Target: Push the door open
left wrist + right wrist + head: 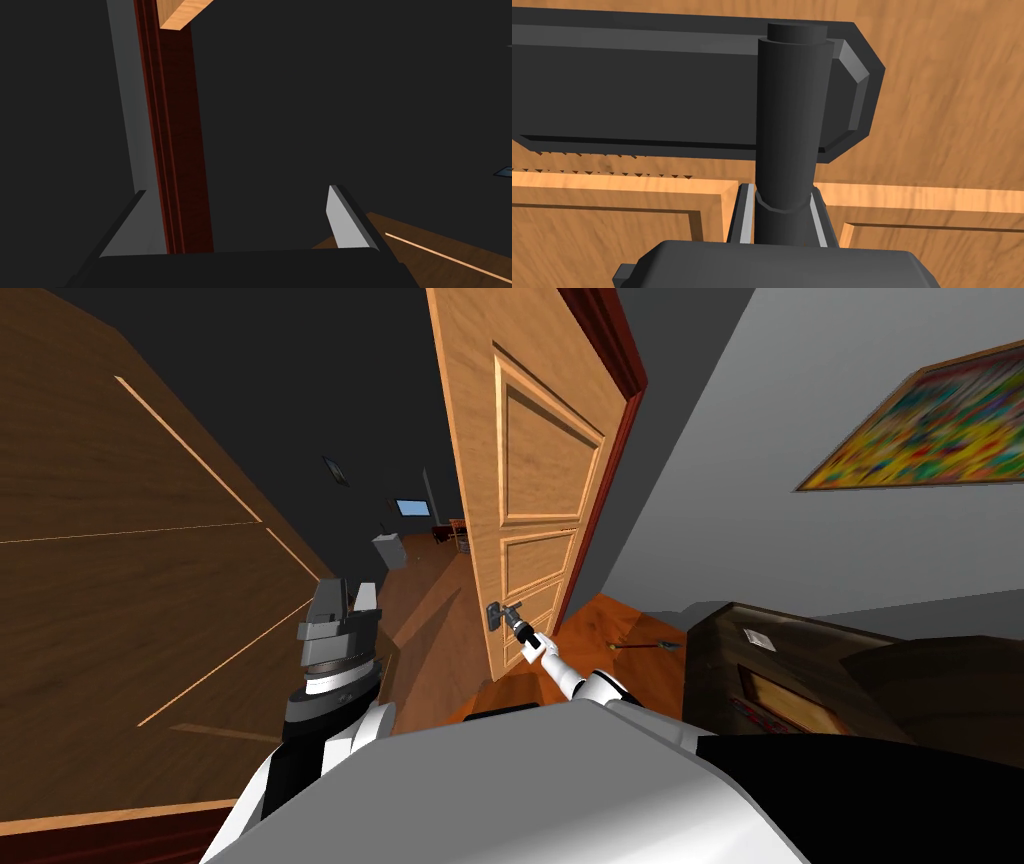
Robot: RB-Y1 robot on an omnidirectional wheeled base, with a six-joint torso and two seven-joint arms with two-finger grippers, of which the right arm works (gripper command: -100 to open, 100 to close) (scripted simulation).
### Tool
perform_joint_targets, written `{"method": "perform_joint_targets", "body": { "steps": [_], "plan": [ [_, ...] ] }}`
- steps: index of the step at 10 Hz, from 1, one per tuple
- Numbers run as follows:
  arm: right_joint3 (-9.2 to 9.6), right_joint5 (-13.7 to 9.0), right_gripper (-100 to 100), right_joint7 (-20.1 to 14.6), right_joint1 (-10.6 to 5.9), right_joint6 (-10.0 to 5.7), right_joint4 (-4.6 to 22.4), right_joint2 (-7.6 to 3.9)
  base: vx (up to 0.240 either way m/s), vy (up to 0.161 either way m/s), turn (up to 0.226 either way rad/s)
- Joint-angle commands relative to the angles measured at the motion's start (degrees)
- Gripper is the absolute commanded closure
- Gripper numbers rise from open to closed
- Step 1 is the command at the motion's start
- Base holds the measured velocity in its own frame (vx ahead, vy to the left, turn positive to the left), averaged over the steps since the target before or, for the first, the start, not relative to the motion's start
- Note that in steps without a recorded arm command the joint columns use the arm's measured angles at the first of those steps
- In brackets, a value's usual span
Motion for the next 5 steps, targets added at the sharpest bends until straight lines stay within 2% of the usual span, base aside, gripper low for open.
{"method": "perform_joint_targets", "body": {
  "steps": [1,5],
  "plan": [
    [-0.74,-0.20,100,0.30,-0.15,0.05,-0.23,-0.21,0.119,0.128,-0.052],
    [-2.98,-0.73,100,1.42,-0.16,0.18,0.23,-0.47,0.142,0.130,-0.037]
  ]
}}
